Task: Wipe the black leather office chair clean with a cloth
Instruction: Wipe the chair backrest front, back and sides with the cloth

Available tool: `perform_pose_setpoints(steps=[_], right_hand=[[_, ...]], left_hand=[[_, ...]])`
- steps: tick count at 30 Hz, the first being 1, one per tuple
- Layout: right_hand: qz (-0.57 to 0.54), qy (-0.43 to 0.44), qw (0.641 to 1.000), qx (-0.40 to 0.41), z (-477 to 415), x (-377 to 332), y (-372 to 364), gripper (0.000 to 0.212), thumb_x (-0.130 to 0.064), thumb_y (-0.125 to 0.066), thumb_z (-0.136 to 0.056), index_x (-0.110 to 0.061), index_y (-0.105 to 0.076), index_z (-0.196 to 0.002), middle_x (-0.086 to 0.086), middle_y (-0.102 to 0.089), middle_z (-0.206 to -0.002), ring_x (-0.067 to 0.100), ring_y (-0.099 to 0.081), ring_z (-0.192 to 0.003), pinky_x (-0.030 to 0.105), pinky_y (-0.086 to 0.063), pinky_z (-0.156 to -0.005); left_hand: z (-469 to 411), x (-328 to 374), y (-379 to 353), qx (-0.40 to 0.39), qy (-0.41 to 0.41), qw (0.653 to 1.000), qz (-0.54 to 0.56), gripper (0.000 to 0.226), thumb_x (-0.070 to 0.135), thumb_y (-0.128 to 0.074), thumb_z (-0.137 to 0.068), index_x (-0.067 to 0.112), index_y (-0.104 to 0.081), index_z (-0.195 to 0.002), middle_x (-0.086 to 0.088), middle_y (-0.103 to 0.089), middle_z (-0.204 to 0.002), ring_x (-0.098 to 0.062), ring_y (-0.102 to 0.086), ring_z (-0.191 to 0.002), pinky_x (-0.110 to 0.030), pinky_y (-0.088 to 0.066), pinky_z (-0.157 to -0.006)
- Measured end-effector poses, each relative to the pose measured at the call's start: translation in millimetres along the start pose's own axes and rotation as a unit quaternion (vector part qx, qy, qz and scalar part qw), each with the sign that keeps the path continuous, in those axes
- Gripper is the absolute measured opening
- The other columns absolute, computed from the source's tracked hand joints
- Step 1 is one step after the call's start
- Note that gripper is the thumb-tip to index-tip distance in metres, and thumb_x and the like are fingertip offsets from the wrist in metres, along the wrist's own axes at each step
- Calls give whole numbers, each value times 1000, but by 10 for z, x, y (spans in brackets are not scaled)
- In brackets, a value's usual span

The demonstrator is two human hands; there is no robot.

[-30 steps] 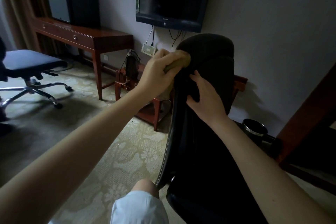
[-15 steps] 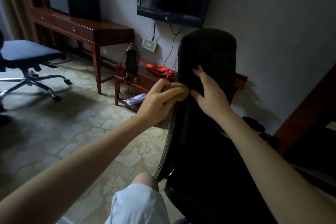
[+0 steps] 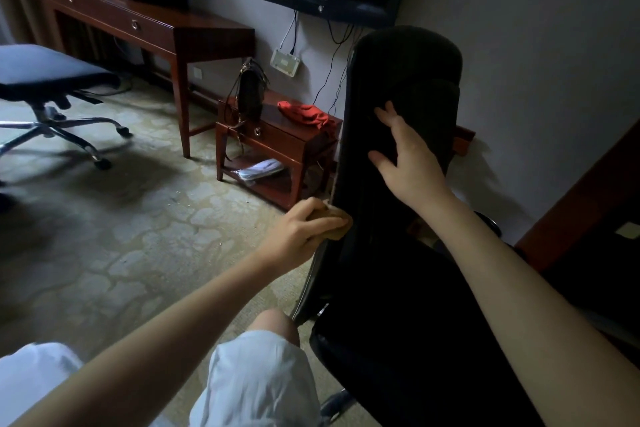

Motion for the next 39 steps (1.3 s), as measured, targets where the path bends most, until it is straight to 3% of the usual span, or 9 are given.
perform_pose_setpoints(steps=[4,8,11,14,16,19,23,32,39], right_hand=[[76,12,997,5,-4,-54,-20,63,-18,-58,-91,-16,-26,-146,6,-23,-155,21,-29,-139,33,-28,-112],[233,136,959,80,205,-336,-18,58,-9,-53,-85,-8,-35,-140,15,-38,-146,29,-42,-128,48,-39,-103],[355,290,886,67,498,-555,-294,60,-11,-45,-79,-18,-38,-138,8,-43,-145,24,-37,-129,42,-26,-107],[416,360,835,-23,606,-463,-650,53,-13,-51,-79,-16,-52,-132,7,-46,-143,24,-34,-134,41,-17,-111],[398,360,842,-61,566,-359,-738,47,-12,-45,-81,-13,-60,-126,8,-50,-139,25,-38,-133,39,-19,-110],[363,349,861,-70,514,-333,-749,45,-10,-35,-85,-12,-64,-120,8,-53,-136,25,-39,-132,37,-21,-109],[318,355,878,-38,509,-356,-759,39,-10,-37,-86,-9,-68,-110,10,-58,-130,24,-31,-131,38,-18,-110],[297,363,883,-10,482,-295,-811,41,2,-40,-78,-5,-65,-111,13,-56,-130,27,-27,-133,34,-6,-115],[274,357,893,-10,465,-286,-806,41,3,-38,-76,-5,-65,-106,12,-56,-130,26,-27,-133,34,-8,-115]], left_hand=[[193,-117,-106,-48,35,998,28,30,3,-56,-88,21,-64,-111,-2,-57,-110,-16,-61,-96,-31,-53,-83],[308,-91,18,51,125,988,81,29,10,-57,-86,25,-63,-110,14,-55,-107,-1,-58,-87,-22,-53,-78],[469,-213,112,192,261,931,165,31,26,-52,-87,31,-61,-117,7,-55,-105,-23,-61,-85,-48,-52,-81],[501,-169,77,266,368,872,185,34,22,-51,-90,30,-58,-123,0,-51,-107,-15,-55,-97,-31,-45,-97],[382,20,-3,268,372,874,163,38,15,-50,-91,19,-54,-128,-8,-48,-107,-10,-50,-97,-14,-39,-94],[288,172,-145,289,394,858,160,50,19,-44,-85,14,-48,-135,-5,-41,-103,-13,-48,-96,-12,-38,-92],[277,247,-241,331,440,817,169,56,15,-42,-83,18,-41,-139,-4,-38,-108,16,-42,-88,2,-31,-82],[391,158,-321,289,440,842,122,59,2,-46,-86,19,-38,-141,-2,-38,-109,14,-43,-93,5,-28,-81],[782,0,-522,244,516,814,108,56,-3,-46,-89,16,-39,-141,-5,-38,-110,22,-42,-81,0,-28,-77]])
Point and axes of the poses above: each hand's wrist, its own z-axis away from the middle knuckle, its own y-axis out of the back of the hand, x = y × z, the point moved 9 cm from there along -z, towards the middle knuckle
